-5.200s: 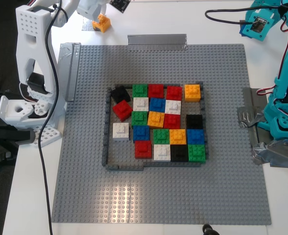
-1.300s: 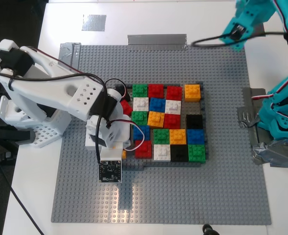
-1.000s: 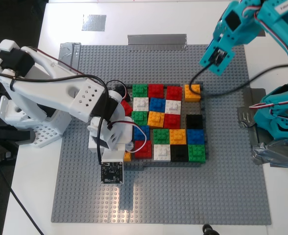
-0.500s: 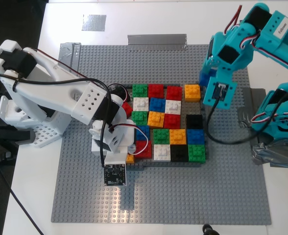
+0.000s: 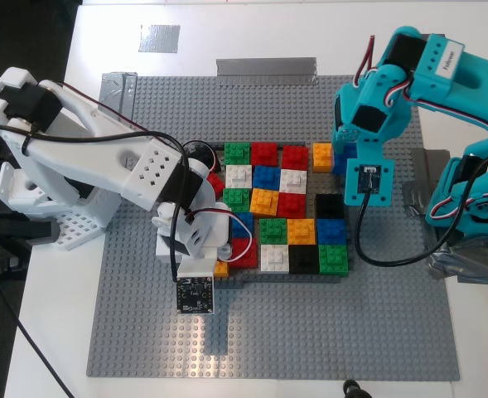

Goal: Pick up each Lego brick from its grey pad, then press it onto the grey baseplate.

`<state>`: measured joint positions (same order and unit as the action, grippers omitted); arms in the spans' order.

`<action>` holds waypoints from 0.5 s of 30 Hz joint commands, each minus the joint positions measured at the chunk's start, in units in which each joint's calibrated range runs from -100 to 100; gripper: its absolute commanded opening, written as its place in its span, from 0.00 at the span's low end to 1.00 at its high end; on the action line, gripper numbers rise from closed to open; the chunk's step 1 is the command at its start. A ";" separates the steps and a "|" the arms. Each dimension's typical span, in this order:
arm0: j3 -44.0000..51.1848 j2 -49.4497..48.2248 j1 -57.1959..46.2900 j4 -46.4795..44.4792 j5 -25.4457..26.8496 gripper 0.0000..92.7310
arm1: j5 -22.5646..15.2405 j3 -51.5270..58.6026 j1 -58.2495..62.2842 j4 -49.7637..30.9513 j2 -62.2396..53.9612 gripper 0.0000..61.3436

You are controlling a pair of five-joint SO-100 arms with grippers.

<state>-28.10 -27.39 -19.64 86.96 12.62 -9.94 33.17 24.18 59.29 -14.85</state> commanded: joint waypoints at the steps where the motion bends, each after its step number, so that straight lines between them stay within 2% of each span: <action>1: 0.87 0.52 1.33 -0.06 0.40 0.00 | -0.97 -2.16 0.23 0.51 -0.51 0.28; 8: 0.87 1.04 2.85 -0.14 0.15 0.00 | -1.07 -6.94 0.81 5.96 -0.77 0.31; 15: 0.42 1.29 3.14 -4.12 0.20 0.00 | -1.85 -10.46 1.10 11.50 -0.68 0.32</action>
<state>-28.10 -26.12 -16.83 84.61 12.78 -11.07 27.85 25.36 68.38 -14.85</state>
